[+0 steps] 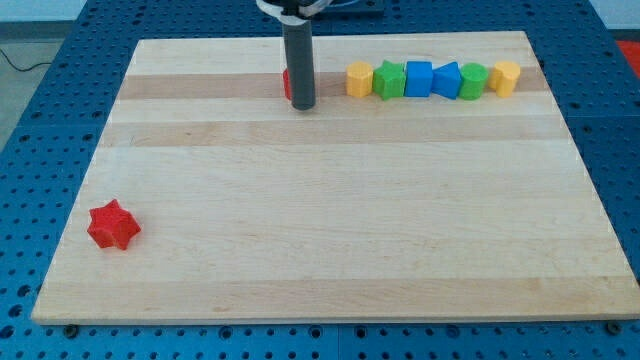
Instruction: Move the red circle to the left of the yellow hexagon
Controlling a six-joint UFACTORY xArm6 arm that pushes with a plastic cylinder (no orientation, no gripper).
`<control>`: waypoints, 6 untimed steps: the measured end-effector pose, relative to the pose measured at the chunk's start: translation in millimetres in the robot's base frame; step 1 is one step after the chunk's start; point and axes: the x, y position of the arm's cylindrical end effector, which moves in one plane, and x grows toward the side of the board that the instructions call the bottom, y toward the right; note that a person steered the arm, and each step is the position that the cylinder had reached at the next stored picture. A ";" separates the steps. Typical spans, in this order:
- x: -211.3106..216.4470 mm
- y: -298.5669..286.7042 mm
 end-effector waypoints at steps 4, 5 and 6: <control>-12.0 -33.5; -12.1 19.3; -10.8 12.9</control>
